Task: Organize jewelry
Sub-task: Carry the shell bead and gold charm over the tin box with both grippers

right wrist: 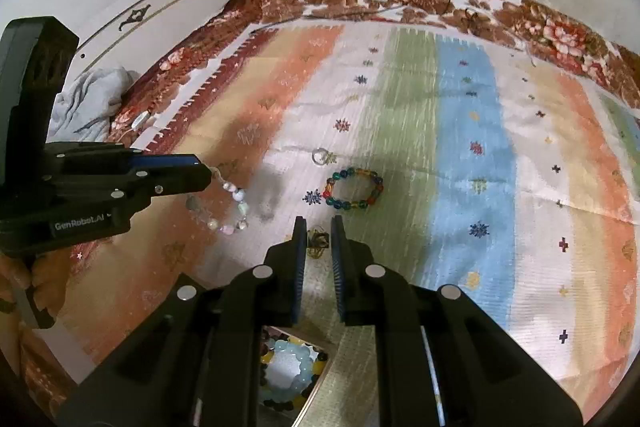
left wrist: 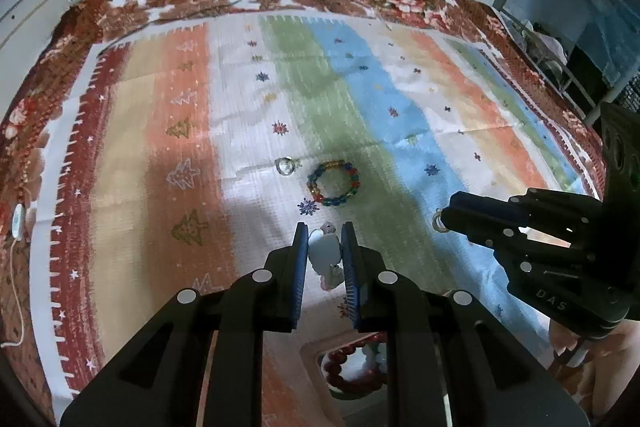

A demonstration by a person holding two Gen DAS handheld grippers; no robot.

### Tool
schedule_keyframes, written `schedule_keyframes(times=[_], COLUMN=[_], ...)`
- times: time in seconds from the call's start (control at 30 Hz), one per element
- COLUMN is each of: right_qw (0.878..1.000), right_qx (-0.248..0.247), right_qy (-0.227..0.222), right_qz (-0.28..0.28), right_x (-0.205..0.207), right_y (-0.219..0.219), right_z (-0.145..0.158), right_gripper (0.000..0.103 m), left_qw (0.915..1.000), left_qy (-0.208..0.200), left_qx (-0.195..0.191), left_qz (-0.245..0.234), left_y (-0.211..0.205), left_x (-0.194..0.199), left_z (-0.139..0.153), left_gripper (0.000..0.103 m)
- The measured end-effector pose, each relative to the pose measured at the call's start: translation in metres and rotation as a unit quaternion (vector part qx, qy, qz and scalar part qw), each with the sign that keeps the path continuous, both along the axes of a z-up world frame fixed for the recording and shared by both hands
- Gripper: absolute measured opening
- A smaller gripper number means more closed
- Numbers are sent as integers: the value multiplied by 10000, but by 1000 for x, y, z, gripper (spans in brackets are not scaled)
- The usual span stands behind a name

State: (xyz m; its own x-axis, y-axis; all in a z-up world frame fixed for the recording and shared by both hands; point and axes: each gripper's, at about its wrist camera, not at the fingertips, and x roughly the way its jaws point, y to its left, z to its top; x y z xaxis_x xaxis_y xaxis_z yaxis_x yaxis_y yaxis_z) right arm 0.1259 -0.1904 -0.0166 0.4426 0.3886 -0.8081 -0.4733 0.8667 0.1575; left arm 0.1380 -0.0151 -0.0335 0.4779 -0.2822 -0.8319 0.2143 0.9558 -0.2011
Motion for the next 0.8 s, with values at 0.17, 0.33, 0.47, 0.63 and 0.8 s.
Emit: schedule_keyframes(times=[0.17,0.33,0.47,0.63,0.8], right_qw=[9998,9993,9990,9978,9972], right_qx=[124,275,328,520,625], right_qy=[-135,-197,-285,-402,-399], right_qz=[-93,-128,-108,0,118], right_x=[-9,-21,-33,-51,-64], right_y=[-8,-14,-16,-16,-15], right_z=[9,16,24,34,37], right_gripper=[14,14,14,14,14], left_qw=[9998,9992,9987,9981,9972], left_qy=[-114,-238,-319,-420,-478], left_qx=[-172,-318,-371,-359,-436], left_qz=[51,-7,-115,-276,-382], left_y=[1,-1,-5,-11,-14], left_x=[-16,-29,-36,-49,-64], left_z=[9,18,24,30,34], left_gripper=[16,16,16,16,16])
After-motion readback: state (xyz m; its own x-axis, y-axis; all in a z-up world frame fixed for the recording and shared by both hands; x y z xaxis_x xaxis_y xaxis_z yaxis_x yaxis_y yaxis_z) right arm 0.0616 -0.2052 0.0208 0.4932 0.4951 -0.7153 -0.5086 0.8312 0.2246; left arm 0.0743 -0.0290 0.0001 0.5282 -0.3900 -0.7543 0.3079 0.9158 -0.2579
